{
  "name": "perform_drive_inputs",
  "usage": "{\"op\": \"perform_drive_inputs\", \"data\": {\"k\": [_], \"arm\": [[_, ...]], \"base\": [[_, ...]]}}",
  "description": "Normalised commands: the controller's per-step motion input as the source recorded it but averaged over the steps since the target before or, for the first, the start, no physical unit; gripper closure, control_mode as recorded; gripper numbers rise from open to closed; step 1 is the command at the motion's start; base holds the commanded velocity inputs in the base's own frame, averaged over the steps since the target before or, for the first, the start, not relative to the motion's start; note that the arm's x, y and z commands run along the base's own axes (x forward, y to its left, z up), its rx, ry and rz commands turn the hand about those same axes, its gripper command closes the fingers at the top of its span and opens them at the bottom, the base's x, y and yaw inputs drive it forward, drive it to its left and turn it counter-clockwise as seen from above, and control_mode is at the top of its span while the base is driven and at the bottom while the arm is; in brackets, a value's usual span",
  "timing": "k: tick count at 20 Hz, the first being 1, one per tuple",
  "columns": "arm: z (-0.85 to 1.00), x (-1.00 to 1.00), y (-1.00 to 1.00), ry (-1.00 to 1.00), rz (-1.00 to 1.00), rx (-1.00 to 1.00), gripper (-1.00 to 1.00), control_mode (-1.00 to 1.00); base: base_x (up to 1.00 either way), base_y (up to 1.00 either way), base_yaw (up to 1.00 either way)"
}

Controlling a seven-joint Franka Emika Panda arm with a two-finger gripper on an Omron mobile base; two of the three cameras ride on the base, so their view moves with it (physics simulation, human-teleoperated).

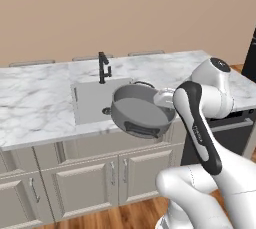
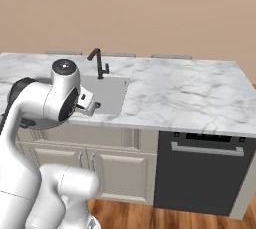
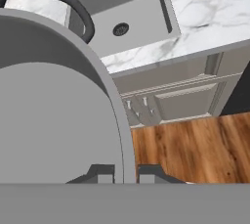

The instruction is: Move the pot and pan from the stove into the sink.

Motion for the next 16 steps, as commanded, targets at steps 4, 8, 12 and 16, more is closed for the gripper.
{"op": "perform_drive_inputs", "data": {"k": [4, 8, 12, 16], "arm": [[0.00, 0.00, 0.00, 0.00, 0.00, 0.00, 1.00, 1.00], [0.00, 0.00, 0.00, 0.00, 0.00, 0.00, 1.00, 1.00], [0.00, 0.00, 0.00, 0.00, 0.00, 0.00, 1.00, 1.00], [0.00, 0.00, 0.00, 0.00, 0.00, 0.00, 1.00, 1.00]], "base": [[0.03, 0.01, 0.00], [0.38, 0.20, -0.02], [0.55, 0.32, -0.05], [0.54, 0.32, -0.06]]}}
